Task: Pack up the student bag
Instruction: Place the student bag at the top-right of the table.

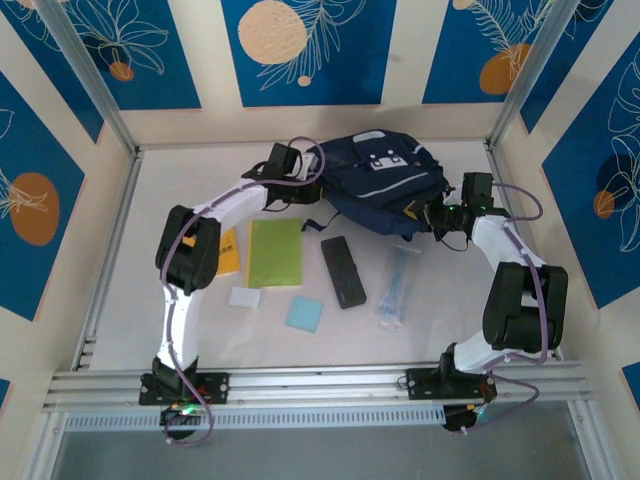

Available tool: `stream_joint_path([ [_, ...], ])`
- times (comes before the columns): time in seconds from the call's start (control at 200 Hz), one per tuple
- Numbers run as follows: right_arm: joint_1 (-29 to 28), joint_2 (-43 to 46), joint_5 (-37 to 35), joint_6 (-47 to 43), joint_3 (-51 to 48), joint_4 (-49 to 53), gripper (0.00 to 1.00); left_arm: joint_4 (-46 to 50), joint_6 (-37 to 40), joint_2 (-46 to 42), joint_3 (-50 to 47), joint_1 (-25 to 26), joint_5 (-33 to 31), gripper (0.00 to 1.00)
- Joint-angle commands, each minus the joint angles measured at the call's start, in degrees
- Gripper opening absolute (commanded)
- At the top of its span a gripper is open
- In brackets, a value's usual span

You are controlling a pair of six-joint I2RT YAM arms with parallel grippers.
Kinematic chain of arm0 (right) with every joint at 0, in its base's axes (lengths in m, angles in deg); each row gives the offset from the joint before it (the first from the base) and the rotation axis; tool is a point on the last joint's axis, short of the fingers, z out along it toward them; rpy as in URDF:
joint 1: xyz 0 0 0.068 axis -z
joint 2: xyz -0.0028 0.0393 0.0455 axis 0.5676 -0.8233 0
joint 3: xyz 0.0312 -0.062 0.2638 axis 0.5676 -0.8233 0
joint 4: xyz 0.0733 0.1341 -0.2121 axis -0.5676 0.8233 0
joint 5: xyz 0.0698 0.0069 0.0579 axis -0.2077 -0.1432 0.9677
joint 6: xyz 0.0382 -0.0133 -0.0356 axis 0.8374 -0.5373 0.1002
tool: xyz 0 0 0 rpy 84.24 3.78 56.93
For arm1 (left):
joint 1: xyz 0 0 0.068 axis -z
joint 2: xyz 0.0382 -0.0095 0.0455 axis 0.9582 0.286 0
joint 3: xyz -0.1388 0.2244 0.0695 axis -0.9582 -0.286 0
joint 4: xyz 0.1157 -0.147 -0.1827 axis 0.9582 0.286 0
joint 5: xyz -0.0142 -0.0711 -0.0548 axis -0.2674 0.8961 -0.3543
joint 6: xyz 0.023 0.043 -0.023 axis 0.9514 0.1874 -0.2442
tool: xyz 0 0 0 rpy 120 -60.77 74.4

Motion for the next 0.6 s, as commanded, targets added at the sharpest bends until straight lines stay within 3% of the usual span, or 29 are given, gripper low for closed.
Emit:
stream_joint_path([
  [0.0, 0.07, -2.27, 1.82, -3.59, 1.77, 1.87, 0.02, -2.72, -3.63, 3.09, 5.45, -0.99, -5.75, 0.0],
  [0.04, 0.19, -3.89, 0.62, -4.71, 3.09, 3.2, 0.11, -2.85, -3.91, 3.4, 5.96, -0.39, -5.36, 0.06],
  [0.12, 0.67, -7.04, 0.31, -6.34, 5.84, 7.01, 0.44, -2.65, -5.14, 3.52, 5.68, -0.13, -4.19, 0.25],
  [0.195, 0.74, -8.02, 0.11, -7.74, 6.59, 9.61, 0.57, -1.59, -5.31, 2.32, 3.72, -0.31, -4.11, 0.41],
  [0.26, 0.7, -7.69, -0.8, -9.45, 6.77, 12.63, 0.63, -1.29, -4.89, -0.29, 0.25, -0.61, -4.62, 0.53],
  [0.365, 0.6, -6.33, -5.16, -14.19, 7.55, 20.98, 0.66, -1.11, -3.97, -6.36, -7.07, -1.55, -6.25, 0.63],
  [0.595, -2.68, 1.24, -22.87, -20.7, 8.75, 35.57, 0.67, 1.8, -0.51, -21.59, -22.7, -3.8, -12.29, 0.71],
])
